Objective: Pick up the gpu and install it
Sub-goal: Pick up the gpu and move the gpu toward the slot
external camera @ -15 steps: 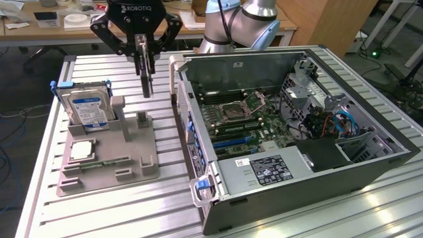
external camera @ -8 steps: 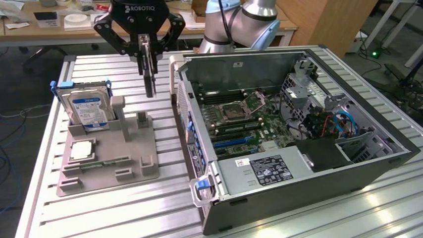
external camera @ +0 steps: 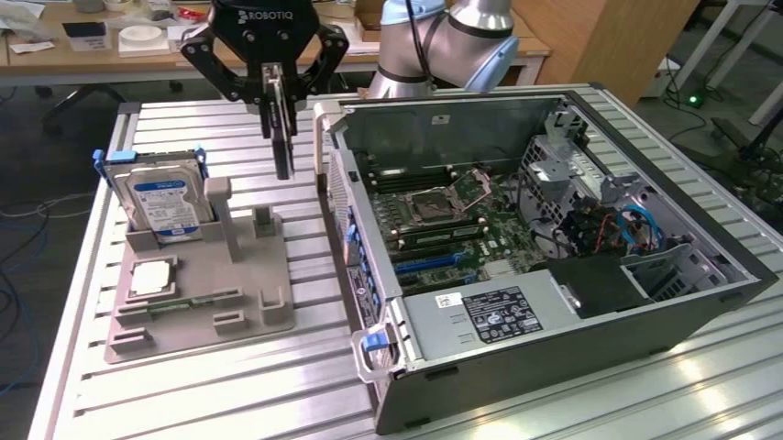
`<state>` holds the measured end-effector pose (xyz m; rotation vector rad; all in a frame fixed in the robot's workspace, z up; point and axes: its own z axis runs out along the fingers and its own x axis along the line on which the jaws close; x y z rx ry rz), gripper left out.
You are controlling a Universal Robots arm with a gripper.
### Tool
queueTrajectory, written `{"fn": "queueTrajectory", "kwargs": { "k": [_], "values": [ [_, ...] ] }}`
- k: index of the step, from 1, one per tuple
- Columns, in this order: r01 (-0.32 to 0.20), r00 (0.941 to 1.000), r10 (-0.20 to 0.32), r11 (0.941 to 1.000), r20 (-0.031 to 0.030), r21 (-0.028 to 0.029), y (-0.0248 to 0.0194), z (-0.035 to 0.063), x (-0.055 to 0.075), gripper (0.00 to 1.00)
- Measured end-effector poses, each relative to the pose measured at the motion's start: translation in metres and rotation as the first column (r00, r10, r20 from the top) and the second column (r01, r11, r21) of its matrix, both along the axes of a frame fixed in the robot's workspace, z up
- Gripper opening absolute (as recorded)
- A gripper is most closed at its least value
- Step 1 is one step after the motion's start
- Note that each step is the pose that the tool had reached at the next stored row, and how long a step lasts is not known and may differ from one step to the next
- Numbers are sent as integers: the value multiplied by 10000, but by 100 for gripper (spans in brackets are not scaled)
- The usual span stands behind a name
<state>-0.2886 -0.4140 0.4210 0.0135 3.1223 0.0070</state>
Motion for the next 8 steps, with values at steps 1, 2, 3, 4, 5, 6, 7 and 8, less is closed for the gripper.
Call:
{"fn": "queueTrajectory", "kwargs": {
  "k": [1,2,3,4,5,6,7,8],
  "values": [
    [0,10000,0,10000,0,-1,0,0,6,28],
    [0,10000,0,10000,0,0,0,0,12,28],
    [0,10000,0,10000,-1,0,0,0,18,28],
    [0,10000,0,10000,0,-1,0,0,24,28],
    [0,10000,0,10000,0,-1,0,0,30,28],
    [0,10000,0,10000,0,0,0,0,35,28],
    [0,10000,0,10000,0,0,0,0,41,28],
    [0,10000,0,10000,0,0,0,0,47,28]
  ]
}}
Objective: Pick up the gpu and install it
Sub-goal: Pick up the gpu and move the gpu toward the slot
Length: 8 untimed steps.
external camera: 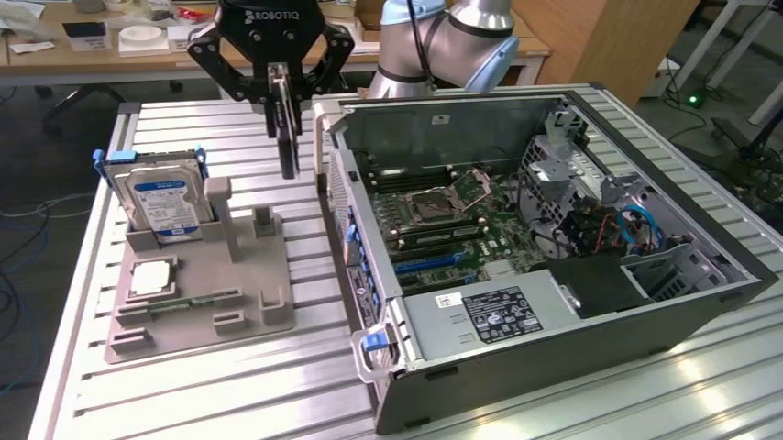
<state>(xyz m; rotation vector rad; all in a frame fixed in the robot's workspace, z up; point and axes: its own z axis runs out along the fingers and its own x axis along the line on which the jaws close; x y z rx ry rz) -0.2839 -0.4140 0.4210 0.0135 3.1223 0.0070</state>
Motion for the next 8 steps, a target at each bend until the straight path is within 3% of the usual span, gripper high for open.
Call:
{"fn": "queueTrajectory", "kwargs": {
  "k": [8],
  "values": [
    [0,10000,0,10000,-1,0,0,0,59,28]
  ]
}}
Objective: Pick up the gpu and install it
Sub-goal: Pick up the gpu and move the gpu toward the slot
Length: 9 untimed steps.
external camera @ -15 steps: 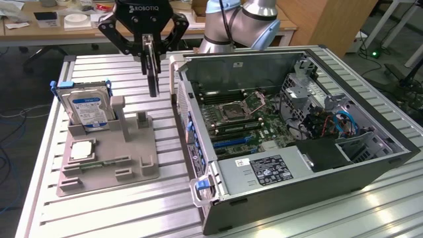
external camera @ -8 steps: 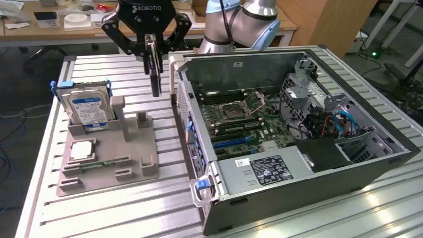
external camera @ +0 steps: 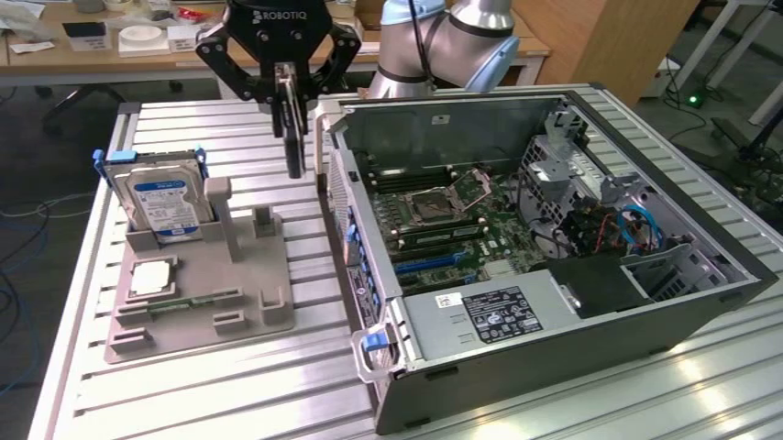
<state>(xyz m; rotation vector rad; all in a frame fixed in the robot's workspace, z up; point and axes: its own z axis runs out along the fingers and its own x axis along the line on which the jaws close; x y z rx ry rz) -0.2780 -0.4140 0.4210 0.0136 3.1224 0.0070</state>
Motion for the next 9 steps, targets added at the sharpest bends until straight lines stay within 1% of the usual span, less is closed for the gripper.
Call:
{"fn": "queueTrajectory", "kwargs": {
  "k": [9],
  "values": [
    [0,10000,0,10000,0,0,0,0,82,28]
  ]
}}
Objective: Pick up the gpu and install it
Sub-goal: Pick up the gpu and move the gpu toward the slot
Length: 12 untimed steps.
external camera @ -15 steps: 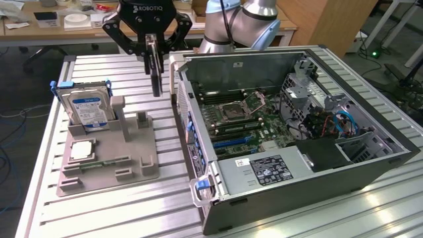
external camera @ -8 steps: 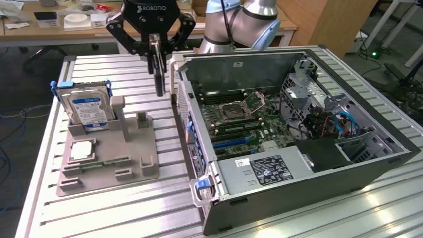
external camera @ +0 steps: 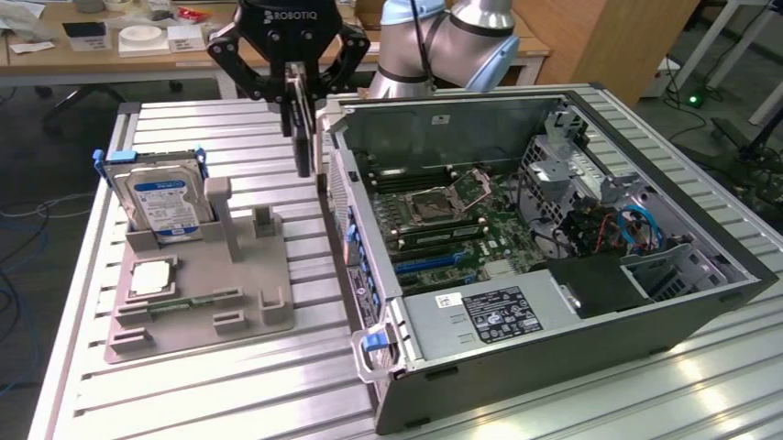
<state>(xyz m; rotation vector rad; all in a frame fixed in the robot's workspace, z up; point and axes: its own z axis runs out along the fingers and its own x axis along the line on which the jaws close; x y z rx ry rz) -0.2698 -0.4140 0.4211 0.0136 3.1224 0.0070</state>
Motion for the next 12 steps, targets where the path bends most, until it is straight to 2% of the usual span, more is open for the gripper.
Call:
{"fn": "queueTrajectory", "kwargs": {
  "k": [12],
  "values": [
    [0,10000,0,10000,0,0,0,0,119,28]
  ]
}}
